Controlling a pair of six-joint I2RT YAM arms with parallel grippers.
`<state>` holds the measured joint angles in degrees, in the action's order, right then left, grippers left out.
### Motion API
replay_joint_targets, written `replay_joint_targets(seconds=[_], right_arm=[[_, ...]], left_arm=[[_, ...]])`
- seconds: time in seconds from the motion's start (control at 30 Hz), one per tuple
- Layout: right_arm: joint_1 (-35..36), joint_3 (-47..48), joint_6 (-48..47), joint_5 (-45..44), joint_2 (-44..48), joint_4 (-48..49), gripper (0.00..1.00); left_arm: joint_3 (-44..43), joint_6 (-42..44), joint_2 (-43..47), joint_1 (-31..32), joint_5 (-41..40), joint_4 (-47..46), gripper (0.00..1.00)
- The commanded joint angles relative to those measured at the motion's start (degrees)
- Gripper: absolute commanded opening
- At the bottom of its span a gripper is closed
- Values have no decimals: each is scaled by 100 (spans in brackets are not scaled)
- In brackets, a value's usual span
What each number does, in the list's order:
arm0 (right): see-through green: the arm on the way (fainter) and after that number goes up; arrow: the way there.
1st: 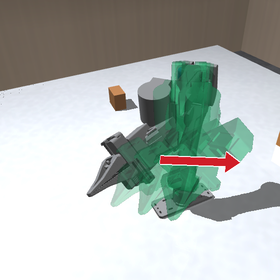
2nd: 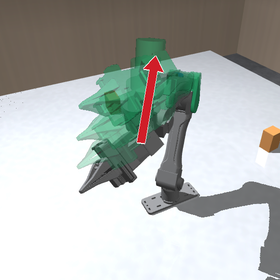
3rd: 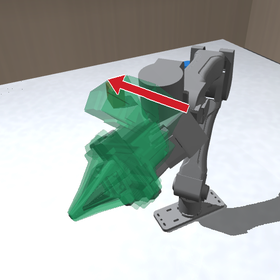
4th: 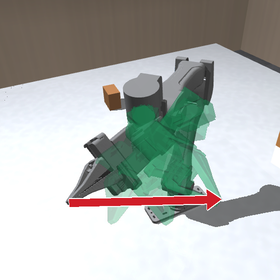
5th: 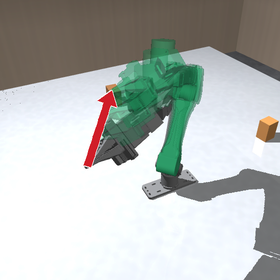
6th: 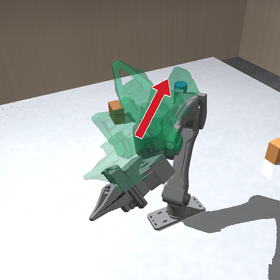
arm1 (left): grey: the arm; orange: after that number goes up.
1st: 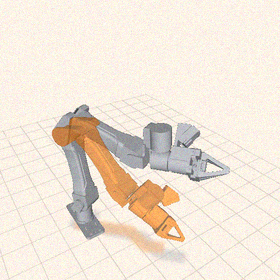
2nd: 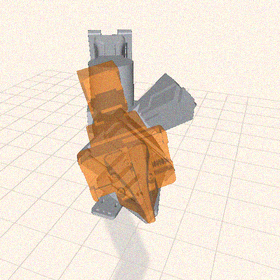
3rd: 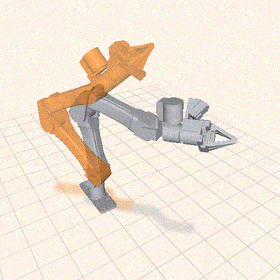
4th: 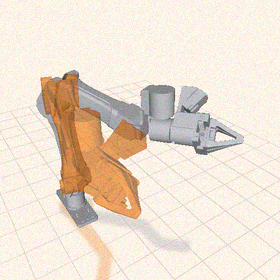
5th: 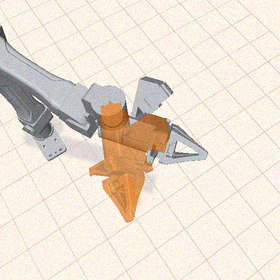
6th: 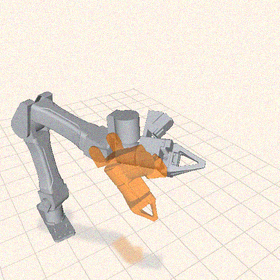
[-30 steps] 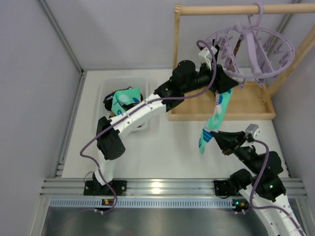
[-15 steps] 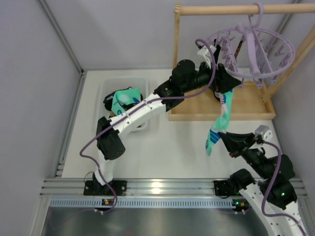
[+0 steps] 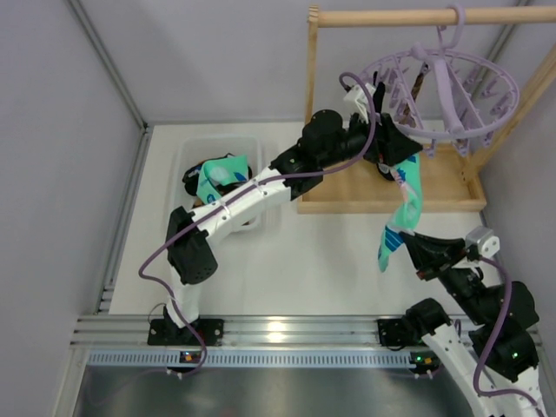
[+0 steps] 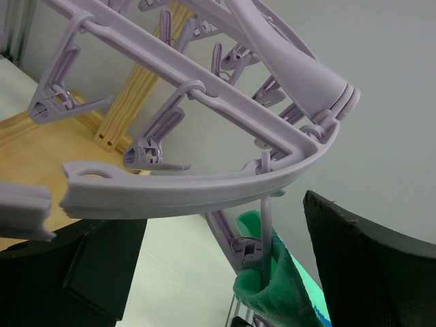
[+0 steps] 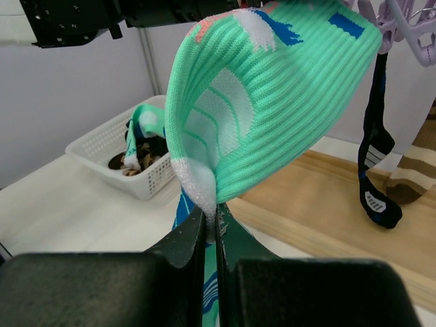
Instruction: Remove the socks clipped to the hanger
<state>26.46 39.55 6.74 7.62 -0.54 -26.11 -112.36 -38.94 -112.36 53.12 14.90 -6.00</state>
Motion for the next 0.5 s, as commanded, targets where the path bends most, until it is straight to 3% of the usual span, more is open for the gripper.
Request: replay_joint_targets(seconds=[0.0,0.27,0.47], right_arm=[[8,167,-173,11,695,-123,0],[0,-228,-296,389,651,62,0],[0,-299,-305,574,502,132,0]], left_arm=[[12,-184,390,-21,-206,-332,98],[-6,-88,346,-21,-742,-323,98],[-14,202,372,-4,-1120,-323,88]])
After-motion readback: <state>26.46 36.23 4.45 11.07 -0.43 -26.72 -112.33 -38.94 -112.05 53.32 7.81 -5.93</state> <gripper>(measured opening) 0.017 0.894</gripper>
